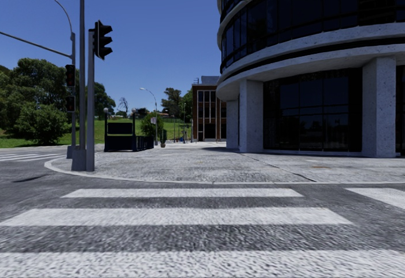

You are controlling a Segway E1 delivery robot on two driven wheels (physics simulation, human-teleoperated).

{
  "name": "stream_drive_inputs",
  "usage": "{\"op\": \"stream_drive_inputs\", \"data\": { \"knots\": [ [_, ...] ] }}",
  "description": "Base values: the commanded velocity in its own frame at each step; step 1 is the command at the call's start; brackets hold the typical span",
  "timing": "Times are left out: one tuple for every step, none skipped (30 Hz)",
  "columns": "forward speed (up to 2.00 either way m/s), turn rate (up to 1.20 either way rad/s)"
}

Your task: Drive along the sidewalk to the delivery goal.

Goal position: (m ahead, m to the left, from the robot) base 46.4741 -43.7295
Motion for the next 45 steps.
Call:
{"op": "stream_drive_inputs", "data": {
  "knots": [
    [2.0,0.0],
    [2.0,0.0],
    [2.0,0.0],
    [2.0,0.0],
    [2.0,0.0],
    [2.0,0.0],
    [2.0,0.0],
    [2.0,0.0],
    [2.0,0.0],
    [2.0,0.0],
    [2.0,0.0],
    [2.0,0.0],
    [2.0,0.0],
    [2.0,0.0],
    [2.0,0.0],
    [2.0,0.0],
    [2.0,0.0],
    [2.0,0.0],
    [2.0,0.0],
    [2.0,0.0],
    [2.0,0.0],
    [2.0,0.0],
    [2.0,0.0],
    [2.0,0.0],
    [2.0,0.0],
    [2.0,0.0],
    [2.0,0.0],
    [2.0,0.0],
    [2.0,0.0],
    [2.0,0.0],
    [2.0,0.0],
    [2.0,0.0],
    [2.0,0.0],
    [2.0,0.0],
    [2.0,0.0],
    [2.0,0.0],
    [2.0,0.0],
    [2.0,0.0],
    [2.0,0.0],
    [2.0,0.0],
    [2.0,0.0],
    [2.0,0.0],
    [2.0,0.0],
    [2.0,0.0],
    [2.0,0.0]
  ]
}}
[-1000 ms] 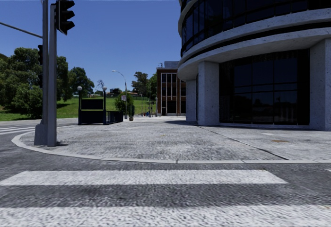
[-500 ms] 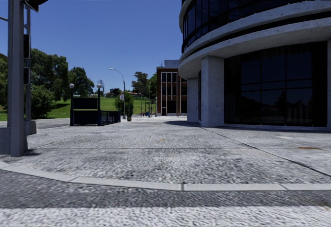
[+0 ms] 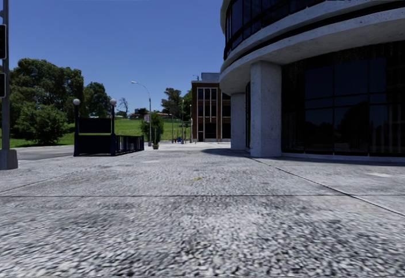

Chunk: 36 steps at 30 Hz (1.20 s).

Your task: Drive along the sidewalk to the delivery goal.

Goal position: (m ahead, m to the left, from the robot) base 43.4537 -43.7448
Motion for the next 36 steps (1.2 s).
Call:
{"op": "stream_drive_inputs", "data": {
  "knots": [
    [2.0,0.0],
    [2.0,0.0],
    [1.9,0.0],
    [1.68,0.0],
    [1.68,0.0],
    [1.55,0.0],
    [1.5,0.0],
    [1.5,0.0],
    [1.42,0.0],
    [1.38,0.0],
    [1.32,0.0],
    [1.32,0.0],
    [1.28,0.0],
    [1.24,0.0],
    [1.22,0.0],
    [1.22,0.0],
    [1.21,0.0],
    [1.21,0.0],
    [1.21,0.0],
    [1.21,0.0],
    [1.21,0.0],
    [1.22,0.0],
    [1.22,0.0],
    [1.22,0.0],
    [1.22,0.0],
    [1.22,0.0],
    [1.23,0.0],
    [1.23,0.0],
    [1.23,0.0],
    [1.23,0.0],
    [1.23,0.0],
    [1.24,0.0],
    [1.24,0.0],
    [1.26,0.0],
    [1.26,0.0],
    [1.27,0.0]
  ]
}}
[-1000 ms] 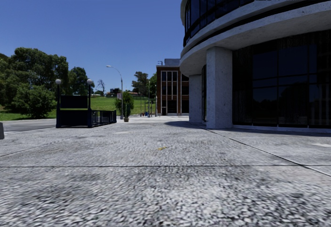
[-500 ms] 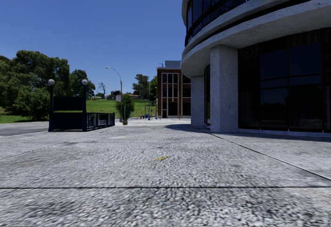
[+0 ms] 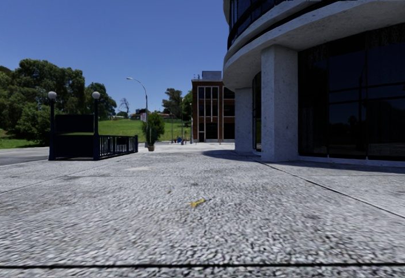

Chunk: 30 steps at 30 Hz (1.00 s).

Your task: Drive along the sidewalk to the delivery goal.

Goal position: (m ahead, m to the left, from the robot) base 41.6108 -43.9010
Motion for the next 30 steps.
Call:
{"op": "stream_drive_inputs", "data": {
  "knots": [
    [1.27,0.0],
    [1.3,0.0],
    [1.52,0.0],
    [1.52,0.0],
    [2.0,0.0],
    [2.0,0.0],
    [2.0,0.0],
    [2.0,0.0],
    [2.0,0.0],
    [2.0,0.0],
    [2.0,0.0],
    [2.0,0.0],
    [2.0,0.0],
    [2.0,0.0],
    [2.0,0.0],
    [2.0,0.0],
    [2.0,0.0],
    [2.0,0.0],
    [2.0,0.0],
    [2.0,0.0],
    [2.0,0.0],
    [2.0,0.0],
    [2.0,0.0],
    [2.0,0.0],
    [2.0,0.0],
    [2.0,0.0],
    [2.0,0.0],
    [2.0,0.0],
    [2.0,0.0],
    [2.0,0.0]
  ]
}}
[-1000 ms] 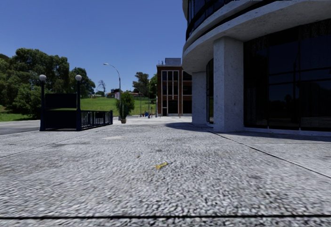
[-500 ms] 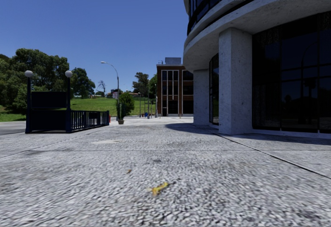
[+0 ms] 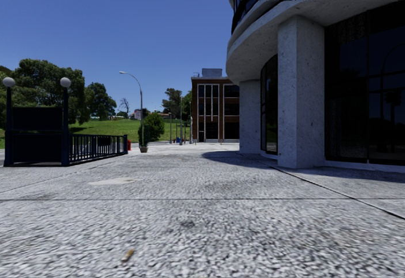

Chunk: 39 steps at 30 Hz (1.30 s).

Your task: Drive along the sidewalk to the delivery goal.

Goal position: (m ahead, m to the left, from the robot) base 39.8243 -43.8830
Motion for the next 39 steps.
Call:
{"op": "stream_drive_inputs", "data": {
  "knots": [
    [2.0,0.0],
    [2.0,0.0],
    [2.0,0.0],
    [2.0,0.0],
    [2.0,0.0],
    [2.0,0.0],
    [2.0,0.0],
    [2.0,0.0],
    [2.0,0.0],
    [2.0,0.0],
    [2.0,0.0],
    [2.0,0.0],
    [2.0,0.0],
    [2.0,0.0],
    [2.0,0.0],
    [2.0,0.0],
    [2.0,0.0],
    [2.0,0.0],
    [2.0,0.0],
    [2.0,0.0],
    [2.0,0.0],
    [2.0,0.0],
    [2.0,0.0],
    [2.0,0.0],
    [2.0,0.0],
    [2.0,0.0],
    [2.0,0.0],
    [2.0,0.0],
    [2.0,0.0],
    [2.0,0.0],
    [2.0,0.0],
    [2.0,0.0],
    [2.0,0.0],
    [2.0,0.0],
    [2.0,0.0],
    [2.0,0.0],
    [2.0,0.0],
    [2.0,0.0],
    [2.0,0.0]
  ]
}}
